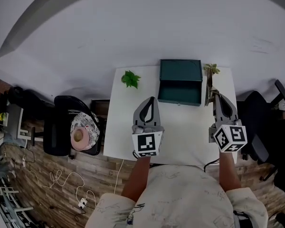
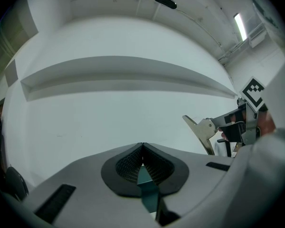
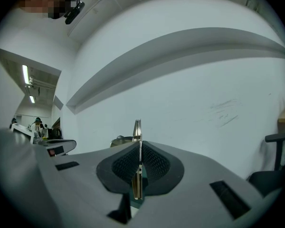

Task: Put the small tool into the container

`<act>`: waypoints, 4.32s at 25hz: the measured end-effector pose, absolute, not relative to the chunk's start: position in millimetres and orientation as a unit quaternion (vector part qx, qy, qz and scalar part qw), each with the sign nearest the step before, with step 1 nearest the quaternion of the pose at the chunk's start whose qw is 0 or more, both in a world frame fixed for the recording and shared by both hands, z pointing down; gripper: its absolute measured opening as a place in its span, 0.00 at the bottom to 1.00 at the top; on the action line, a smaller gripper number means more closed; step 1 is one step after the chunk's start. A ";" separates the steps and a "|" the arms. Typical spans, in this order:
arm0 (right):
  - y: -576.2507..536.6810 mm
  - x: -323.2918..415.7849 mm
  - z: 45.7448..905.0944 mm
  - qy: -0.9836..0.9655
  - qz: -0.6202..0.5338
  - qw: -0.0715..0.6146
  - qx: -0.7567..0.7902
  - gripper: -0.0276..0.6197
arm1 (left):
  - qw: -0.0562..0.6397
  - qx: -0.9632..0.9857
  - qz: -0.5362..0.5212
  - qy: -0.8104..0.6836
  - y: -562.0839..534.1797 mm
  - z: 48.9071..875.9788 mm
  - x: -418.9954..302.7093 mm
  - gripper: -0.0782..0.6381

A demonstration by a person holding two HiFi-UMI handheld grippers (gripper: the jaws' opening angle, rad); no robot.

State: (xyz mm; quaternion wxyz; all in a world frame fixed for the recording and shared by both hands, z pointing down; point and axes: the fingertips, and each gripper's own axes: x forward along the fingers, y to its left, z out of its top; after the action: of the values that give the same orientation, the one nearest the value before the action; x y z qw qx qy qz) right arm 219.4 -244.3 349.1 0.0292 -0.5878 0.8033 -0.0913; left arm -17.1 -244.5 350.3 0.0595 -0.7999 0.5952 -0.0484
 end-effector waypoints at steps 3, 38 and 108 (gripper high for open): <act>-253.1 207.1 349.6 0.806 -0.087 0.022 -0.585 0.07 | 0.053 -0.801 -0.048 0.595 -252.8 354.2 -24.8 0.12; -326.8 145.2 413.5 0.818 -0.095 -0.086 -0.560 0.07 | -0.005 -0.806 -0.078 0.587 -316.1 417.4 -61.9 0.12; -364.8 67.3 545.1 0.820 0.061 -0.410 -0.394 0.07 | -0.089 -0.800 -0.098 0.586 -348.0 507.6 -93.7 0.12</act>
State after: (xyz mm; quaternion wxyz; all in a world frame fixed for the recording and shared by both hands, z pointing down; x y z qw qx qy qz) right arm 67.3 -364.8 545.1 -0.4100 -0.3943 0.8202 0.0607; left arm -93.7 -348.0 507.6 -0.0888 -0.7996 0.5858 -0.0982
